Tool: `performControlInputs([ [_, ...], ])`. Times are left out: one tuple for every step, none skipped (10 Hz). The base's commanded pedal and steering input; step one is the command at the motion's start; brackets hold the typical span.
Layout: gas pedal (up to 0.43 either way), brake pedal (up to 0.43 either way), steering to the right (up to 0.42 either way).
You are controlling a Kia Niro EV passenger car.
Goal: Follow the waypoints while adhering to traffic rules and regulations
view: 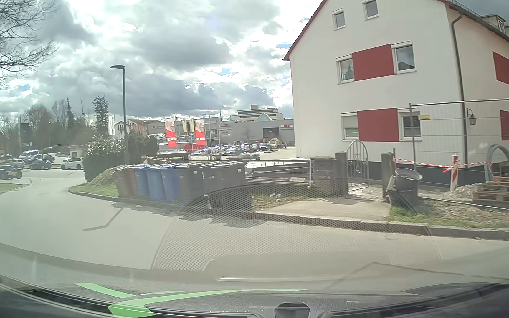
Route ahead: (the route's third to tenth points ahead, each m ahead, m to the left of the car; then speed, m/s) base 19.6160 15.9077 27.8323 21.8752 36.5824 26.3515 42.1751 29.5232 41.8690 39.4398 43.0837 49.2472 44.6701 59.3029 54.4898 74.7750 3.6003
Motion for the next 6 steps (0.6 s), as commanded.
performControlInputs([
  [0.11, 0.0, -0.467],
  [0.11, 0.0, -0.47],
  [0.11, 0.0, -0.473],
  [0.11, 0.0, -0.476],
  [0.11, 0.0, -0.474],
  [0.11, 0.0, -0.468],
])
